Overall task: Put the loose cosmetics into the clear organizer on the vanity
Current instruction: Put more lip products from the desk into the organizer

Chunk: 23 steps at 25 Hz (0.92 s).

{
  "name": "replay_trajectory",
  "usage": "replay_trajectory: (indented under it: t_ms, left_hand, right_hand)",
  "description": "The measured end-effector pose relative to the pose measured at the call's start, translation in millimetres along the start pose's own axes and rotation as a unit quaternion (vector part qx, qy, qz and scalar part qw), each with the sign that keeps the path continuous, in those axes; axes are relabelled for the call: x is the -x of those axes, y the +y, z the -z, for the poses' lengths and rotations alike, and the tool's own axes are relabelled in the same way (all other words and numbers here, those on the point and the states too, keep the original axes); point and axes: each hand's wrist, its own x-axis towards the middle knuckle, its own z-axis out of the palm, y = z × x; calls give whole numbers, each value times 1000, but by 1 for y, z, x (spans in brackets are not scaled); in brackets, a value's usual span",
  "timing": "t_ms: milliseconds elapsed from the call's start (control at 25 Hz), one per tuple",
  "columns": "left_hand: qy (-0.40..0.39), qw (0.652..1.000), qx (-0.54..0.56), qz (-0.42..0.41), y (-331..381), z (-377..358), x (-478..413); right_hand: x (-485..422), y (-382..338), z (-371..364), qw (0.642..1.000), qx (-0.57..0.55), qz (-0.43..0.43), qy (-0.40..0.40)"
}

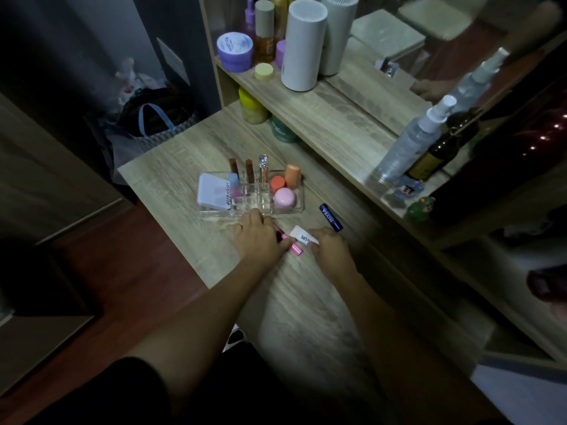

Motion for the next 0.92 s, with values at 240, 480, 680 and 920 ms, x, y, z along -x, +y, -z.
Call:
replay_trajectory:
  t_ms: [240,480,680,920]
  left_hand:
    - [-19,999,31,31,7,0,-4]
    - [25,983,182,15,9,4,6]
    - [37,936,349,-20,5,22,14]
    - [157,912,379,-26,-33,59,12]
  right_hand:
    - [-5,1,2,999,-32,-8,-8]
    - [-3,11,4,971,-227,-76,13]
    - [3,13,7,921,-368,-114,61]
    - [-5,-25,18,901,-425,-32,84]
